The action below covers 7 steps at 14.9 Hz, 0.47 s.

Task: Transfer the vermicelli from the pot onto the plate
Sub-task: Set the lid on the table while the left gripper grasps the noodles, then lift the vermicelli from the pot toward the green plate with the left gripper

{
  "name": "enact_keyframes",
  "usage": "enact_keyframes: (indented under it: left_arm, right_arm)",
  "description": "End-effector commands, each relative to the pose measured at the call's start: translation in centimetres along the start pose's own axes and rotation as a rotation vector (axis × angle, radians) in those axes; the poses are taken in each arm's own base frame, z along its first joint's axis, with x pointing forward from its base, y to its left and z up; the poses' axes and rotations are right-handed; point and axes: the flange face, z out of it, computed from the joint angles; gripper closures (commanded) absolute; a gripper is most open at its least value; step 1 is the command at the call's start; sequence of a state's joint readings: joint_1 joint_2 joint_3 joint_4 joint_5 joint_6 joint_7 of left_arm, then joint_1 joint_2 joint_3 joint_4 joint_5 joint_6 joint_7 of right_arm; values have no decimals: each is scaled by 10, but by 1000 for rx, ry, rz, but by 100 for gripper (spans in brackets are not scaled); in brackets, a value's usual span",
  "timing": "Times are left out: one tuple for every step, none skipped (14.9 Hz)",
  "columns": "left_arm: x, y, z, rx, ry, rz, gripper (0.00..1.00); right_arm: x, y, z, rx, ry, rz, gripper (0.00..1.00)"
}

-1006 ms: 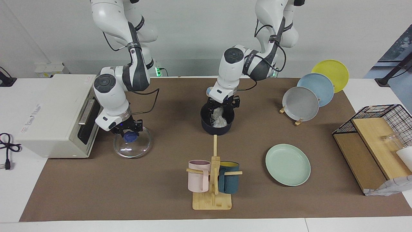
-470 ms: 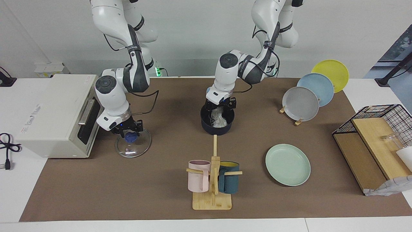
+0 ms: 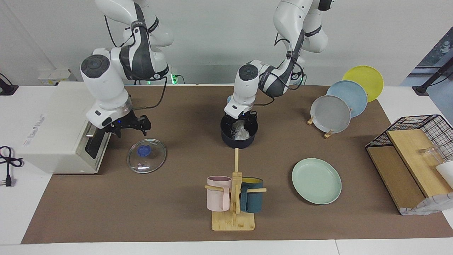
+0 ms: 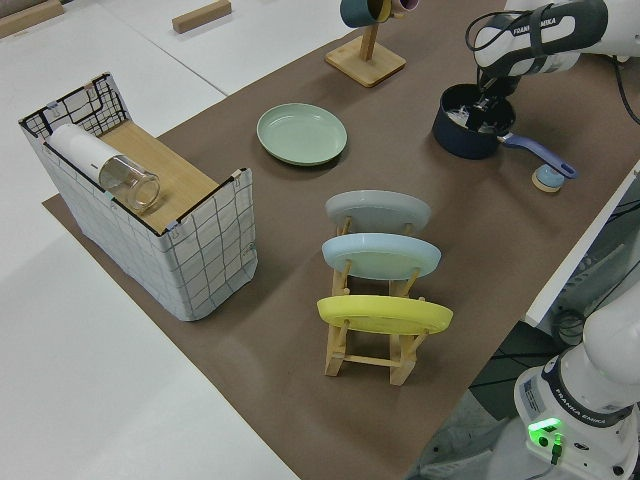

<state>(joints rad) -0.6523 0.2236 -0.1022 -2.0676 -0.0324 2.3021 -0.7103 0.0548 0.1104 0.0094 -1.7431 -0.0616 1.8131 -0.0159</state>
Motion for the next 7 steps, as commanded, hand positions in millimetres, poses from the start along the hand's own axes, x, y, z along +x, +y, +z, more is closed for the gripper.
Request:
enact_keyframes:
  left_arm:
    - [0,1,1,-9,4,3,100]
    - [1,1,-1,-9,4,4,100]
    - [1,2,-3,-10,5,6,100]
    - [2,0,-7,-13,10,3,100]
    - [3,-1,-13,-11,8,1,100]
    - [6,-2,-27,-8,5,-4,100]
    - [9,-1,-40,-2,-3,-4,100]
  right_arm:
    - [-15,2,-51,6,8,-8,0]
    - [-26,1,-69,17,21,-5,0]
    - [-35,3,-83,22,18,1,0]
    - [-42,7,-93,22,7,8,0]
    - [-45,12,-101,25,-14,16,0]
    - [-45,18,-105,26,-19,27,0]
    - [-44,22,-102,32,-20,35,0]
